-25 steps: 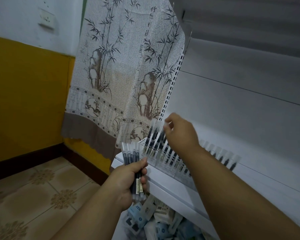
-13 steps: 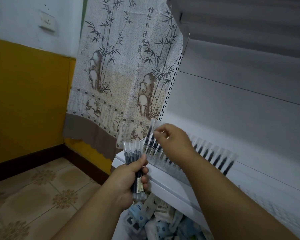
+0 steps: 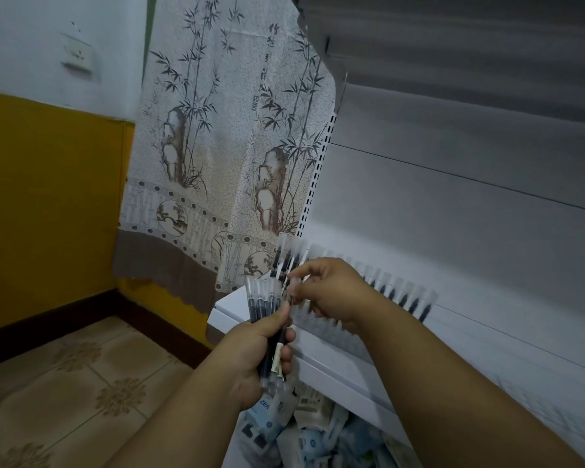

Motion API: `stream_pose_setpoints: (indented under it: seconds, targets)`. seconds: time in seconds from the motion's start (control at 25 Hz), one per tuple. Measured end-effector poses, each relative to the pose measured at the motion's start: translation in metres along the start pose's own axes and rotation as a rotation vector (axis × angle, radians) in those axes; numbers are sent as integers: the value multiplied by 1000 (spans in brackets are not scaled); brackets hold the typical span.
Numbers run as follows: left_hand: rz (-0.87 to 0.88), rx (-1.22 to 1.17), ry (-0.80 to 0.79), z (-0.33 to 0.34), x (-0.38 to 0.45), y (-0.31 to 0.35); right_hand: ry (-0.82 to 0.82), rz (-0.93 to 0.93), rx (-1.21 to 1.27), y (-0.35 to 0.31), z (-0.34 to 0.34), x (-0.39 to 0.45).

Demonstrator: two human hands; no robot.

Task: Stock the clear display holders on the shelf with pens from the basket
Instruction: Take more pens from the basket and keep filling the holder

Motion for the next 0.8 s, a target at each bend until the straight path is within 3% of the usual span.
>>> stream_pose_setpoints:
  seconds: [0.08, 0.16, 0.24, 0.32, 0.52, 0.8]
  targets:
    - [1, 6, 11, -1, 1, 1, 137, -19, 34, -2, -13, 0]
    - [6, 6, 47, -6, 2, 2, 375, -71, 81, -5, -39, 2]
    - [12, 6, 67, -12, 4, 4, 618, -206, 85, -12, -66, 1]
    - [18, 1, 69, -15, 7, 5, 755, -328, -9, -18, -76, 2]
    - [21, -22, 69, -17, 11, 5, 721, -417, -263, -19, -50, 17]
    - [-5, -20, 86, -18, 14, 1, 727, -439, -323, -20, -38, 23]
Point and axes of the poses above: each hand's wrist, its own x-axis towards the middle knuckle, its own z-axis out of the palm, y = z × x, the point moved 5 cm from there along x, towards the middle knuckle, and after that the axes turned 14 degrees about z, right-handed, at the moved point
